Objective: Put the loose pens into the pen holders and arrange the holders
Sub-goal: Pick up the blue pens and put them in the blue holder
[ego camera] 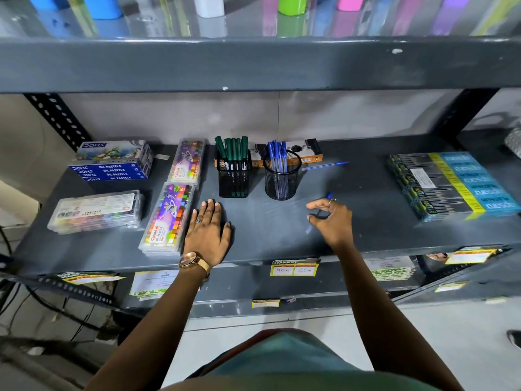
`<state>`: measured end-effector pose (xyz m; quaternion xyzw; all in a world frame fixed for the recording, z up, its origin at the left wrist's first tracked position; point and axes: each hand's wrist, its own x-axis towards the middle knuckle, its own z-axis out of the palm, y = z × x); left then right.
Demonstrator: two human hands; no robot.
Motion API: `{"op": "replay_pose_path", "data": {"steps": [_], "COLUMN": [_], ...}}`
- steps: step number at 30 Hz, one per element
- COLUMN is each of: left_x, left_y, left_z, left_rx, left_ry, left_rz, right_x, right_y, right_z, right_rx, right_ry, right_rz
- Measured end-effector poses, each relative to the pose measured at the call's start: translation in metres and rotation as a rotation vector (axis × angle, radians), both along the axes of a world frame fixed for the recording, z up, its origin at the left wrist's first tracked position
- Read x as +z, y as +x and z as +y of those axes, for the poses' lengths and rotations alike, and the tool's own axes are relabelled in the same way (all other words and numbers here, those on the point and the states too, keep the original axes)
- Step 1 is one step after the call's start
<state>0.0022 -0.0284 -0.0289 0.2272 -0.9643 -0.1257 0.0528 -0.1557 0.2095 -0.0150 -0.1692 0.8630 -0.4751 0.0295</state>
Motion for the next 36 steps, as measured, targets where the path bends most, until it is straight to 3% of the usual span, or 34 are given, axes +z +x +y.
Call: {"op": "replay_pose_path", "data": {"steps": [4,8,13,15,19,23,26,29,36], "left_x": [-0.001,-0.001,0.0,0.0,0.0,-0.001,0.0,0.001,0.004], "left_y": [0.0,-0.001,0.0,0.0,0.0,0.0,-0.001,0.0,0.001], "left_z": [-0.001,-0.001,-0.001,0.0,0.0,0.0,0.0,0.0,0.001], "left_rx": [0.007,0.001,0.002,0.001,0.01,0.006,0.006,0.007,0.008], "left_ry": [0.013,0.005,0.008,0.007,0.011,0.01,0.008,0.021,0.025], "left_rz": [0.0,0.003,0.001,0.001,0.009,0.008,0.004,0.008,0.018], "right_x": [0.008,0.016,0.036,0.043,0.081,0.124,0.13,0.113,0.072], "right_y": [-0.012,-0.037,-0.057,-0.058,-0.058,-0.061,-0.063,-0.067,-0.071], "right_z": [-0.006,-0.013,-0.022,-0.024,-0.031,-0.051,-0.072,-0.089,-0.091], "right_rx": [-0.135,-0.181,-0.091,-0.116,-0.239,-0.172,-0.081,0.015,0.163], "right_ry": [-0.03,0.347,0.619,0.572,0.258,-0.219,-0.379,-0.357,0.165], "right_rz": [0.004,-0.098,-0.183,-0.139,0.02,0.248,0.371,0.305,0.323]}}
